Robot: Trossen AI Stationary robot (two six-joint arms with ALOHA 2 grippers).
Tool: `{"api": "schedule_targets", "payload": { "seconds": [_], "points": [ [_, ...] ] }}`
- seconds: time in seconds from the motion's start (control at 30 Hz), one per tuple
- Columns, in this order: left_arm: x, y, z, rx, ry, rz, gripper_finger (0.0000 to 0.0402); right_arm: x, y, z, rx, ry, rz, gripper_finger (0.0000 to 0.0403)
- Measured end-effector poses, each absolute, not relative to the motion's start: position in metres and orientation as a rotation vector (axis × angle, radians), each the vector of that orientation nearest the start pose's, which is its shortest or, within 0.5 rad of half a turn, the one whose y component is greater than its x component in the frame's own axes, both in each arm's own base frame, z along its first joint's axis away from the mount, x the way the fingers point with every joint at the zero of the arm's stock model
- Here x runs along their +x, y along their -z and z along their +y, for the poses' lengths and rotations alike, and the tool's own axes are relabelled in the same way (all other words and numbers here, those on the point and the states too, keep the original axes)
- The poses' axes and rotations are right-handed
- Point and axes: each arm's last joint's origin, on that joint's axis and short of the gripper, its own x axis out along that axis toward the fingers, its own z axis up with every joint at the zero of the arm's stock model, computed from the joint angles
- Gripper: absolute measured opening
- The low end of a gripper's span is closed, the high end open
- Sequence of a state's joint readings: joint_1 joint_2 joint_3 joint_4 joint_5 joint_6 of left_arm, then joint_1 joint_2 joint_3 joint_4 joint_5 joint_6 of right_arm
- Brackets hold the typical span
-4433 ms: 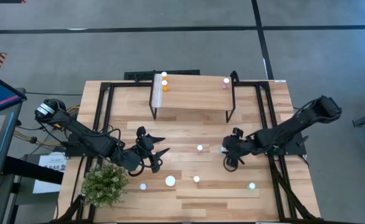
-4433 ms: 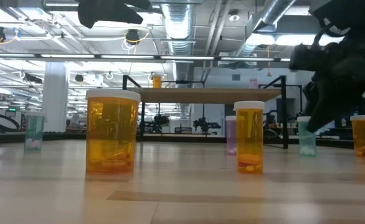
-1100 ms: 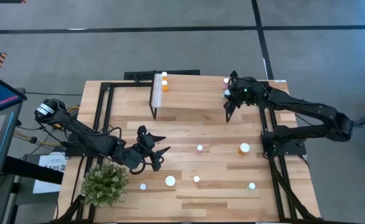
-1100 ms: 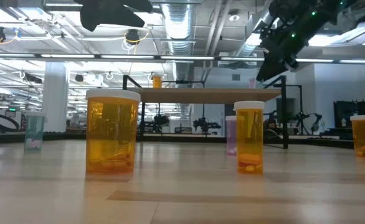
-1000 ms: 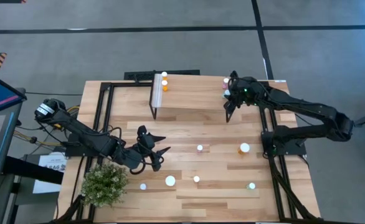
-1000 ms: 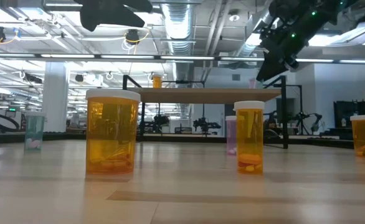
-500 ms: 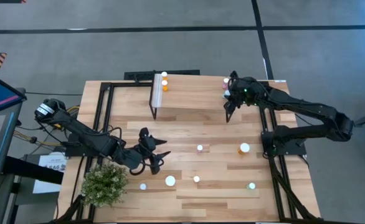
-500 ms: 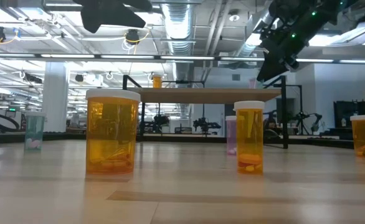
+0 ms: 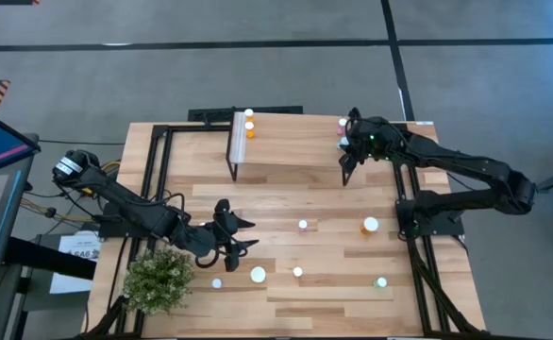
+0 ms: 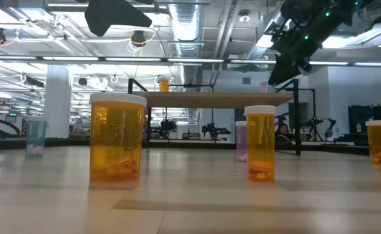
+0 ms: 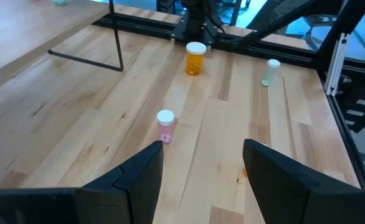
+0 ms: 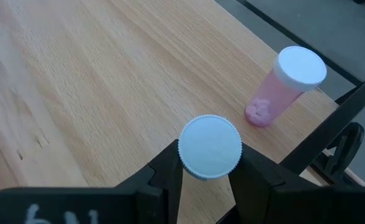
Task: Pick and place medicine bottles onto shelf by color
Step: Put the top small blue pill bottle on the shelf
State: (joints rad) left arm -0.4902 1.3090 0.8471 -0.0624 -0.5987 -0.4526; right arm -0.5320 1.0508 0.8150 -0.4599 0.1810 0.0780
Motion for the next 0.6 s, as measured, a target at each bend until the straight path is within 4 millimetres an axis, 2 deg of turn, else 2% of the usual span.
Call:
{"api": "schedule_targets", "payload": {
  "seconds": [0.6],
  "points": [
    [0.2522,-0.2571,-0.116,-0.173,-0.204,0.413,0.0208,0.1826,-0.272,-0.1135,0.196,0.712,0.672,0.014]
  ]
}}
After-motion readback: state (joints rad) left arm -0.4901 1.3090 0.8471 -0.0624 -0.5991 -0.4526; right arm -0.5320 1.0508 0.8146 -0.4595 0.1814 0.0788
